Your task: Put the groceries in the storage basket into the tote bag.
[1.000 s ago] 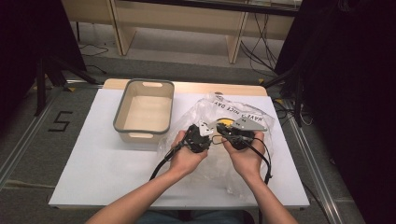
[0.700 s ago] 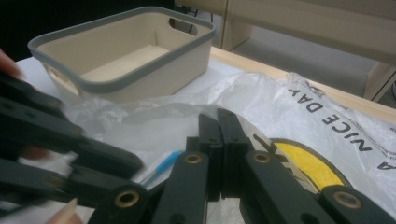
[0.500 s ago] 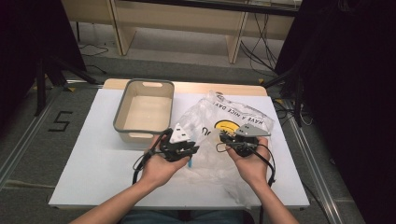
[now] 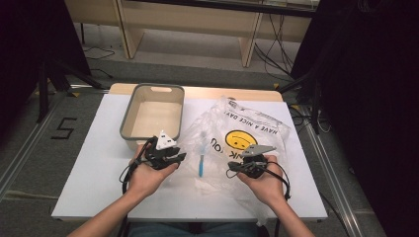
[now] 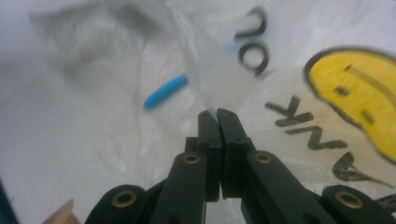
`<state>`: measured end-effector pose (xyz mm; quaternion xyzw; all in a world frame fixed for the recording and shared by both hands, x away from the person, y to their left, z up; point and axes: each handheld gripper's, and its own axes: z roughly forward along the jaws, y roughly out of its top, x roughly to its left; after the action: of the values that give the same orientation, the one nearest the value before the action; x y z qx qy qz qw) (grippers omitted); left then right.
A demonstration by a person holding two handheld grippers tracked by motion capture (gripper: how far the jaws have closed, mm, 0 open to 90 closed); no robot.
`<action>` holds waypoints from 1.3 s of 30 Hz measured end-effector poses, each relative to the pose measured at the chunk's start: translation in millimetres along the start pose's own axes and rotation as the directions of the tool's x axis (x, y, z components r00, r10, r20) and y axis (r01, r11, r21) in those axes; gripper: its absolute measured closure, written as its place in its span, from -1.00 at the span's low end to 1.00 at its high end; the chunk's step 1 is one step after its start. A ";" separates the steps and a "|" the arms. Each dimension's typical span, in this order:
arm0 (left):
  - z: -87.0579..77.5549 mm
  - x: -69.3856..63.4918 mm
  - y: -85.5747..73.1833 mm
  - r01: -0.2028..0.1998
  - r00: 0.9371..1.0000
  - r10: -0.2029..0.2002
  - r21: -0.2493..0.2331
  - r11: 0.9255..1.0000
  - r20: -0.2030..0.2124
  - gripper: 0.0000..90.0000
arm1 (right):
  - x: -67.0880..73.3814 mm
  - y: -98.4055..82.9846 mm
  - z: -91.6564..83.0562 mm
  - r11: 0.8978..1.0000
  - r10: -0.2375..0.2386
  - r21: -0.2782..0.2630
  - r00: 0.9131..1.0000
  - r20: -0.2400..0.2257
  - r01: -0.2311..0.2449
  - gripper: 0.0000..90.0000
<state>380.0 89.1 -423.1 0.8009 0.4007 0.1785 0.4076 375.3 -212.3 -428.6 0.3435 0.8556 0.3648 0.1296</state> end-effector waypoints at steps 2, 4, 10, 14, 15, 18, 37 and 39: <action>5.5 7.1 -4.5 0.011 1.000 -0.011 0.029 1.000 -0.012 0.46 | 0.3 -5.4 3.6 0.999 -0.011 0.045 1.000 -0.026 0.012 0.98; 9.9 13.2 -8.4 0.024 0.999 -0.023 0.054 0.998 -0.022 0.42 | 0.0 -11.8 7.7 0.994 -0.028 0.104 0.998 -0.060 0.034 0.96; 21.2 23.0 -19.9 0.053 0.998 -0.049 0.114 0.992 -0.036 0.37 | 2.6 -24.5 16.9 0.976 -0.057 0.201 0.990 -0.128 0.083 0.88; 27.3 25.2 -29.4 0.031 0.999 -0.024 0.184 0.983 -0.040 0.41 | 5.7 -28.4 21.8 0.965 -0.073 0.238 0.984 -0.160 0.110 0.73; 28.2 25.2 -31.2 0.027 0.999 -0.020 0.200 0.979 -0.039 0.43 | 6.1 -28.7 22.2 0.965 -0.071 0.240 0.984 -0.164 0.109 0.67; 30.5 24.5 -35.8 0.006 0.999 0.006 0.231 0.973 -0.050 0.44 | 4.6 -26.8 19.2 0.977 -0.063 0.191 0.985 -0.163 0.094 0.50; 8.4 29.2 -38.4 0.041 0.996 -0.033 0.092 0.995 -0.087 -0.12 | -53.9 -30.7 -48.3 0.964 0.227 -0.182 0.954 0.196 -0.192 0.05; 5.3 31.1 -40.9 0.065 0.995 -0.059 0.079 0.995 -0.078 -0.15 | -55.3 -30.9 -52.1 0.960 0.239 -0.202 0.948 0.212 -0.197 0.03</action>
<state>382.1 125.1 -460.1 0.7967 0.4476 0.1795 0.3643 375.8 -293.4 -415.7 0.4637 0.7550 0.4089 0.2184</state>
